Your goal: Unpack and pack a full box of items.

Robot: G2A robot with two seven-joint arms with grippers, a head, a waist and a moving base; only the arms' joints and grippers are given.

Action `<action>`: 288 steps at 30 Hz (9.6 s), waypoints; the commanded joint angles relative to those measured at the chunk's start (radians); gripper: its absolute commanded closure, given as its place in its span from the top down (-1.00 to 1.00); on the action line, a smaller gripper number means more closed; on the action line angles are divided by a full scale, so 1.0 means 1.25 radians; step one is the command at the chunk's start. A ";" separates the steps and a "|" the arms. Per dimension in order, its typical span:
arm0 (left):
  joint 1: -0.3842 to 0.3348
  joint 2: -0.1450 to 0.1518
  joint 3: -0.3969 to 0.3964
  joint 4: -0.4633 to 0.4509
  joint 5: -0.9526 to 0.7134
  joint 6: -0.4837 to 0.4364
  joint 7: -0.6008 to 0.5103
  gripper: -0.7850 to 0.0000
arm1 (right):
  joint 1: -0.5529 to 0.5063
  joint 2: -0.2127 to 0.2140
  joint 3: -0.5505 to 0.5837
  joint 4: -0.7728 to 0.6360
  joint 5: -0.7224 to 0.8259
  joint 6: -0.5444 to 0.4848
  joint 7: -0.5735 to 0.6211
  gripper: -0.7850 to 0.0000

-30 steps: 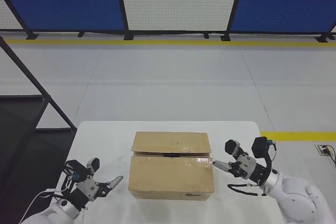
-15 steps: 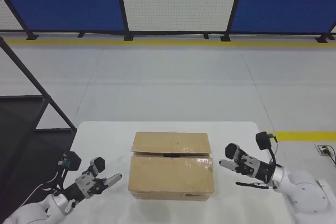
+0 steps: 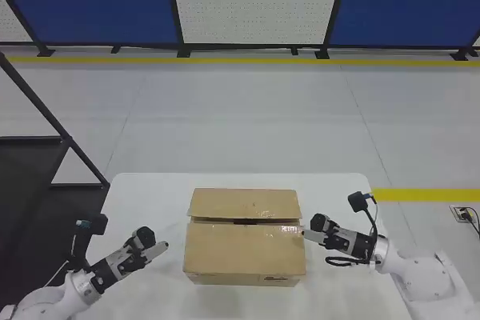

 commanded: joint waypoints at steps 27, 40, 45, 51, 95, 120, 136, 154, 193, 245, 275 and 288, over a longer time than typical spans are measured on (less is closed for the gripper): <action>-0.009 0.004 -0.004 0.010 -0.035 0.013 -0.025 1.00 | 0.032 0.036 -0.033 -0.022 0.501 0.005 0.339 1.00; -0.009 0.004 -0.004 0.010 -0.035 0.013 -0.025 1.00 | -0.034 0.096 -0.068 -0.129 0.440 -0.031 0.303 1.00; -0.009 0.004 -0.004 0.010 -0.035 0.013 -0.025 1.00 | -0.037 0.120 -0.087 -0.141 0.437 -0.052 0.281 1.00; -0.009 0.004 -0.004 0.010 -0.035 0.013 -0.025 1.00 | -0.031 0.147 -0.118 -0.155 0.438 -0.071 0.262 1.00; -0.009 0.004 -0.004 0.010 -0.035 0.013 -0.025 1.00 | 0.072 0.267 -0.459 -0.043 0.277 -0.294 0.039 1.00; -0.009 0.004 -0.004 0.010 -0.035 0.013 -0.025 1.00 | 0.164 0.296 -0.640 0.053 0.317 -0.363 -0.030 1.00; -0.009 0.004 -0.004 0.010 -0.035 0.013 -0.025 1.00 | 0.214 0.292 -0.707 0.098 0.324 -0.374 -0.041 1.00; -0.009 0.004 -0.004 0.010 -0.035 0.013 -0.025 1.00 | 0.210 0.388 -0.529 -0.040 0.312 -0.374 -0.130 1.00; -0.003 0.017 0.032 -0.025 -0.078 -0.086 -0.078 1.00 | 0.315 0.360 -0.487 -0.091 0.210 -0.346 -0.030 1.00; -0.014 0.037 0.081 -0.036 -0.248 -0.093 -0.078 1.00 | 0.399 0.258 -0.559 0.091 0.555 0.114 -0.107 1.00; 0.003 0.041 0.077 -0.049 -0.290 -0.067 -0.028 1.00 | 0.399 0.241 -0.533 0.150 0.620 0.361 -0.096 1.00; 0.038 0.043 0.105 -0.105 -0.278 -0.069 0.008 1.00 | 0.354 0.229 -0.508 0.145 0.704 0.389 -0.122 1.00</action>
